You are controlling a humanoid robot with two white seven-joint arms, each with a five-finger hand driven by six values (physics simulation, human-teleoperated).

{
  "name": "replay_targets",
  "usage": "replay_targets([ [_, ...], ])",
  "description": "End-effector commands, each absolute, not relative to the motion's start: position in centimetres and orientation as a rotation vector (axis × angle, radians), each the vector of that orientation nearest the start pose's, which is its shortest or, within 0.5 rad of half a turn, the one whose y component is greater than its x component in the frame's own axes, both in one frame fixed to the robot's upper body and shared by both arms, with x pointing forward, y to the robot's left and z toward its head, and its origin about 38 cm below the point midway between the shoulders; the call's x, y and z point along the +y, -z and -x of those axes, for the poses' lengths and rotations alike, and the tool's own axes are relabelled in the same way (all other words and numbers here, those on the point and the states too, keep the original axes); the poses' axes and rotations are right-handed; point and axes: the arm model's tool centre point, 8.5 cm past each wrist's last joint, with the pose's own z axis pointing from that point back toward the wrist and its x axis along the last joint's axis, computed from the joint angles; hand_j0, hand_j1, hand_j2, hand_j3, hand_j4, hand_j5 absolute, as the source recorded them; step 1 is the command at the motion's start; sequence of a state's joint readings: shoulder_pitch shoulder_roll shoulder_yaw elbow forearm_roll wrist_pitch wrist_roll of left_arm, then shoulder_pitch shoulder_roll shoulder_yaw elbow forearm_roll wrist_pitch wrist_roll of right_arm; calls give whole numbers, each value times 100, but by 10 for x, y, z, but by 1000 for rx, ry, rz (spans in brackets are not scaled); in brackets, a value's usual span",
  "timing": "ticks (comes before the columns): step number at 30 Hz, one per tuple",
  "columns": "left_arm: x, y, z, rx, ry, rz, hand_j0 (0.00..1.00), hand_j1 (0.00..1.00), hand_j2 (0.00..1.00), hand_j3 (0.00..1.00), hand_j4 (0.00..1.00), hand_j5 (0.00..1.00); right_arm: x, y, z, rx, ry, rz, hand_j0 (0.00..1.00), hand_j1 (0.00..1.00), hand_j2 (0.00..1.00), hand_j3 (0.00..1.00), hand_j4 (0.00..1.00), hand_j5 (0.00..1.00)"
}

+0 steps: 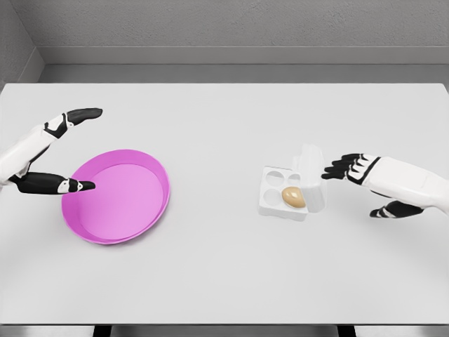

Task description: Pack egg into the box and close the box lid

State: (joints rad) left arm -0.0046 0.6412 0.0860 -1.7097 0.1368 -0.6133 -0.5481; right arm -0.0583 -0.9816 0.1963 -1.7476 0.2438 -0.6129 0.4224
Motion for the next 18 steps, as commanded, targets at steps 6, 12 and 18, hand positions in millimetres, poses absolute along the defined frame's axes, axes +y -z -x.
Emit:
replay_targets([
  [6,353,-220,-332,-1993,1225,-97,100,100,100,100,100,100,-342,-202,-328,-1566,-1886,270,100,100,100,100,100,100],
  [12,355,-221,-334,-1992,1226,-104,100,100,100,100,100,100,-331,-201,-331,-1580,-1906,245,100,100,100,100,100,100],
  [18,355,-222,-333,-1996,1226,-104,100,100,100,100,100,100,-326,-204,-335,-1594,-1917,245,100,100,100,100,100,100],
])
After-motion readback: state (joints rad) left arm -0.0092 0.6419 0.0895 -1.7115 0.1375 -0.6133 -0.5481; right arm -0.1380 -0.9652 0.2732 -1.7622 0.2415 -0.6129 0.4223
